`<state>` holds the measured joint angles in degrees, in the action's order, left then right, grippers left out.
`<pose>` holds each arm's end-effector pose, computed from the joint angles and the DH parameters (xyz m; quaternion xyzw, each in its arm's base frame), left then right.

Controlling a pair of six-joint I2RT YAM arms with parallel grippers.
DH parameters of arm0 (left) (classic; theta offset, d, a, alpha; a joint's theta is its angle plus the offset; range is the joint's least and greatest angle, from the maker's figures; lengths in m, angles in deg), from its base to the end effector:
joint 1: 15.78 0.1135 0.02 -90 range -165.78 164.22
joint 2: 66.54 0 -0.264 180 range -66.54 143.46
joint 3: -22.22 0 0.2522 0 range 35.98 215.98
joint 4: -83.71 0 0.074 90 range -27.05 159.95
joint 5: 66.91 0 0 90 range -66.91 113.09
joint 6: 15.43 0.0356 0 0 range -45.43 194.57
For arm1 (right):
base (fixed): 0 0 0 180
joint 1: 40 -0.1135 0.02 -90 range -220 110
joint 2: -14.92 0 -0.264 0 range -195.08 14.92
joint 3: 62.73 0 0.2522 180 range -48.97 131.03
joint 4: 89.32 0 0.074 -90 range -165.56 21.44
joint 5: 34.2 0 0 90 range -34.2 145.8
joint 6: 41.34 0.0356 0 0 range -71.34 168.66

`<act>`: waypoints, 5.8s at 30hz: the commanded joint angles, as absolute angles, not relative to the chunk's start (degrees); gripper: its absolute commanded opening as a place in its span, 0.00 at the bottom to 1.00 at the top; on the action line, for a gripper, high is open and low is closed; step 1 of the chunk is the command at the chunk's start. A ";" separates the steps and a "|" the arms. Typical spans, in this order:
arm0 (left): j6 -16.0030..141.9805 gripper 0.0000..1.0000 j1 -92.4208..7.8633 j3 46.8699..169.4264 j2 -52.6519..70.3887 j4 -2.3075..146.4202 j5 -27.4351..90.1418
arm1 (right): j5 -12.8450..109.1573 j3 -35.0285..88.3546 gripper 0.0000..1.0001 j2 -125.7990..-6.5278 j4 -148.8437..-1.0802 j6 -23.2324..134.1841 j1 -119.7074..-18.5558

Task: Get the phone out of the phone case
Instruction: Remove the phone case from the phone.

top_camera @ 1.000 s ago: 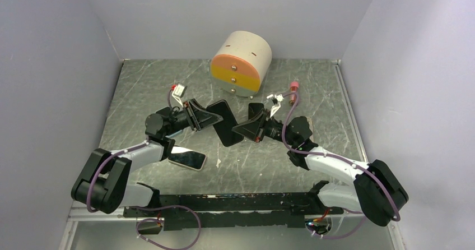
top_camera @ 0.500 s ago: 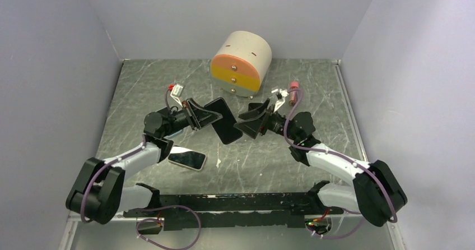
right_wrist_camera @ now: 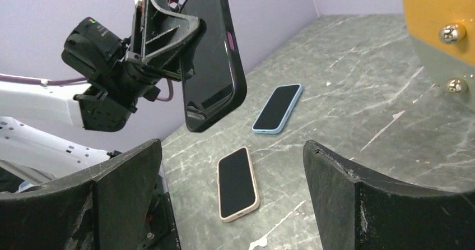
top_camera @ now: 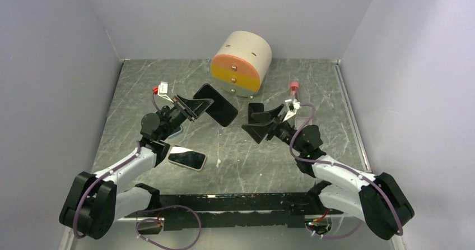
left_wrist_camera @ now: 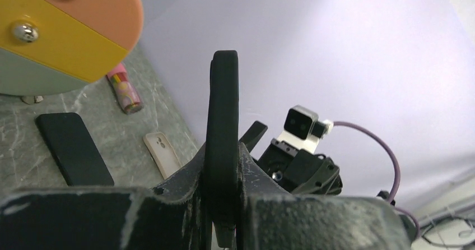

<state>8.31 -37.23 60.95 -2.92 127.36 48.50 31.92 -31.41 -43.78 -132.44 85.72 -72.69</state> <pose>0.2103 -0.0991 0.2780 -0.0513 0.5934 -0.6418 0.4831 0.1684 0.1252 0.2520 -0.1423 0.5964 0.5485 0.5685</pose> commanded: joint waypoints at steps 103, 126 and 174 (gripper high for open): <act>55.49 0.03 -38.63 95.12 -4.58 53.28 79.22 | 6.46 -19.58 0.52 -48.14 -102.61 37.11 -75.24; 73.16 0.03 -38.81 98.95 -4.54 41.63 81.74 | -6.06 -7.46 0.46 -53.88 -86.43 26.00 -77.46; 80.56 0.03 -39.42 97.67 -8.41 36.47 79.11 | -5.30 0.92 0.50 -59.23 -72.91 12.79 -82.72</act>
